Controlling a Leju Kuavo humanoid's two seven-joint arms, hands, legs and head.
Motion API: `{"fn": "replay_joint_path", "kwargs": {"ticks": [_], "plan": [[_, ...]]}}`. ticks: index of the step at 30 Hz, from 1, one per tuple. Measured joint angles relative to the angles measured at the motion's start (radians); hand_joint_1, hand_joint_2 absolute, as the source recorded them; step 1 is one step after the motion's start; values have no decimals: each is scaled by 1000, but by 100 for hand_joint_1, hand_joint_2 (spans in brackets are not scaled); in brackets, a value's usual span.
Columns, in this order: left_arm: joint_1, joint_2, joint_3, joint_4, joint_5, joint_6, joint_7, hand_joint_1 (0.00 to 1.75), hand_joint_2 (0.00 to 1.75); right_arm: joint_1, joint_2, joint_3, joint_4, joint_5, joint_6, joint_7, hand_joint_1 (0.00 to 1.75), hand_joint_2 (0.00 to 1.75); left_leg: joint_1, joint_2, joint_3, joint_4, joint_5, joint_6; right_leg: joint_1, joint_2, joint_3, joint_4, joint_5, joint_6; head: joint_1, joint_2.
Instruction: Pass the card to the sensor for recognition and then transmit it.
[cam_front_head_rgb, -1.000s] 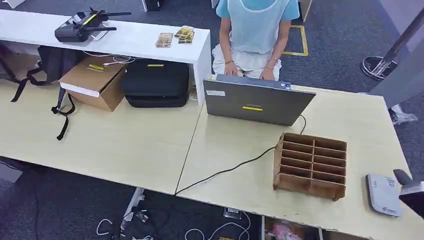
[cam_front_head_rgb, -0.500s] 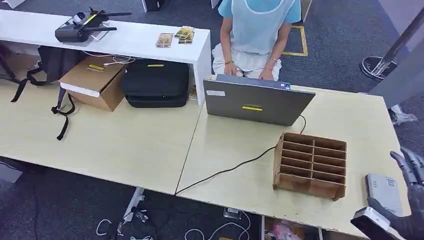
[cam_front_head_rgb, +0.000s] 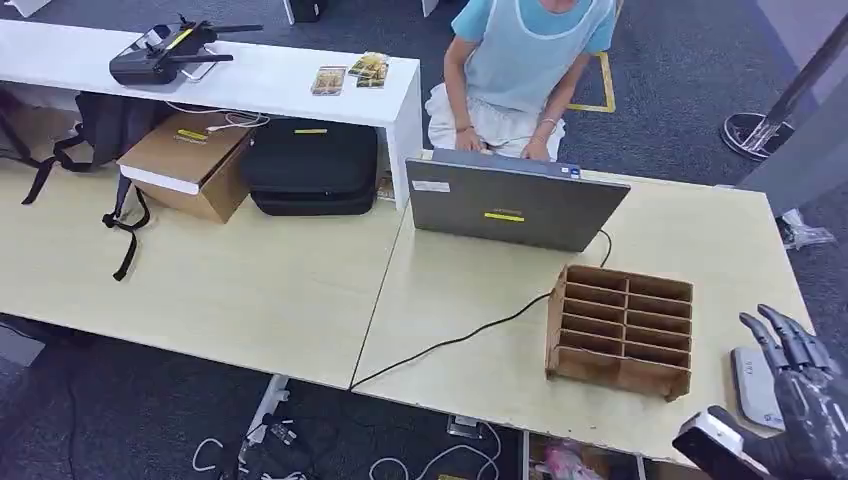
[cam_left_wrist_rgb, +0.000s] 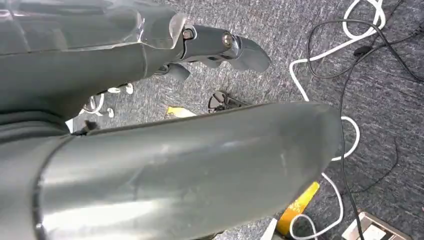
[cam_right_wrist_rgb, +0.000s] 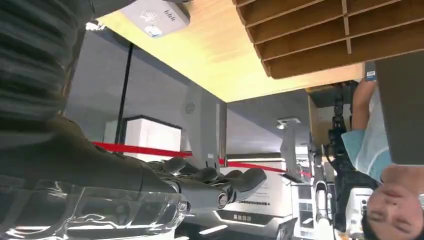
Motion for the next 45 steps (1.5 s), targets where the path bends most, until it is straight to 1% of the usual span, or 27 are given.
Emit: {"fn": "replay_joint_path", "kwargs": {"ticks": [7,11,14,17,19,23,28,30,32,33,38,44,45], "plan": [[0,0,14,0,1,-8,0,0,0,-45,-13,46,59,-2,30,0,0,175,0,0,0,0,0,0,0,1,0,0,0,0,0,0],[-2,0,22,0,-1,-12,0,0,0,-73,-19,78,94,-11,56,24,0,175,0,0,0,0,0,0,0,0,0,0,0,0,0,0],[-6,0,23,0,-10,-17,0,0,0,-85,-35,93,106,-32,84,51,0,175,0,0,0,0,0,0,0,0,0,0,0,0,0,0],[-11,2,24,0,-17,-18,0,0,0,-90,-51,101,113,-42,80,63,0,175,0,0,0,0,0,0,0,0,0,0,0,0,0,0],[-13,3,26,0,-19,-18,0,0,0,-93,-53,104,114,-35,45,55,0,175,0,0,0,0,0,0,0,1,0,0,0,0,0,0],[-12,5,34,0,-21,-18,0,0,0,-107,-49,115,117,4,-70,16,0,175,0,0,0,0,0,0,0,0,0,0,0,0,0,0],[-11,7,49,0,-23,-17,0,0,0,-123,-30,122,120,42,-171,-26,0,175,0,0,0,0,0,0,0,1,0,0,0,0,0,0],[-11,8,54,0,-24,-17,0,0,0,-134,-24,128,124,52,-198,-38,0,175,0,0,0,0,0,0,0,1,0,0,0,0,0,0],[-10,10,59,0,-24,-18,0,0,0,-143,-19,134,128,53,-206,-44,0,175,0,0,0,0,0,0,0,1,0,0,0,0,0,0],[-10,10,61,0,-24,-18,0,0,0,-146,-17,135,130,53,-204,-45,0,175,0,0,0,0,0,0,0,0,0,0,0,0,0,0],[-10,12,73,0,-34,-24,0,0,0,-149,-16,147,136,22,-99,1,0,175,0,0,0,0,0,0,0,0,0,0,0,0,0,0],[-10,10,75,0,-45,-20,0,0,0,-148,-27,151,136,-10,-16,38,0,175,0,0,0,0,0,0,0,1,0,0,0,0,0,0],[-11,10,75,0,-46,-18,0,0,0,-148,-29,151,136,-21,8,51,0,175,0,0,0,0,0,0,0,1,0,0,0,0,0,0]]}}
